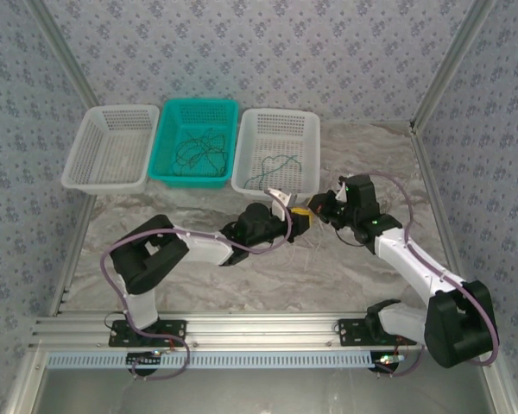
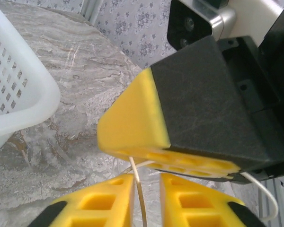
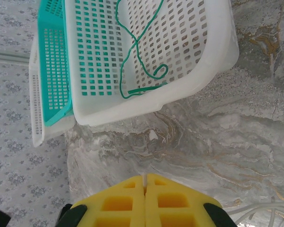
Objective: Untangle the cables
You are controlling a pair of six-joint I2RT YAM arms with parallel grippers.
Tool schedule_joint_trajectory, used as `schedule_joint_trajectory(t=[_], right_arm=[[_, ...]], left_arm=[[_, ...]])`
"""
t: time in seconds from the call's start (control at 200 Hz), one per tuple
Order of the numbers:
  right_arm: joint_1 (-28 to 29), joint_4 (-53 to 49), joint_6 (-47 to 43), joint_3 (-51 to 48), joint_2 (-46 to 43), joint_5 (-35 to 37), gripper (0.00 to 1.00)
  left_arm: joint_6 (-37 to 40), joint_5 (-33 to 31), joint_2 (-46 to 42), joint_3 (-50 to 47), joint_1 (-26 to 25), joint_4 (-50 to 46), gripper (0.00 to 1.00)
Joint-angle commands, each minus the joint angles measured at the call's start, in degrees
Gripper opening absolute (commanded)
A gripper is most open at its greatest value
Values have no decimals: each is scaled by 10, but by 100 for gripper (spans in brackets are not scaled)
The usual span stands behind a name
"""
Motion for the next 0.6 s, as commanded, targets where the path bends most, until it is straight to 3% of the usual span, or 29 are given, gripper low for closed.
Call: schedule_joint_trajectory(t=[0.0,0.165,0.21,0.4,0.49,0.595], right_arm=[[-3,3,14,19,-13,-11,0],[-7,-4,6,19,-13,-5,0],[-8,-14,-4,20,-13,3,1],[-20,-67,-68,-13,-13,114,23],[-46,-46,-67,-45,-2,113,33],[-69,-32,-74,-64,6,98,36]], left_arm=[[-3,6,9,8,-2,14,15],[-7,4,7,7,-1,9,0],[-17,6,2,3,1,21,0],[-64,19,-76,-18,15,43,0],[-46,20,-134,-12,18,-11,0],[-18,20,-194,5,19,-90,0]])
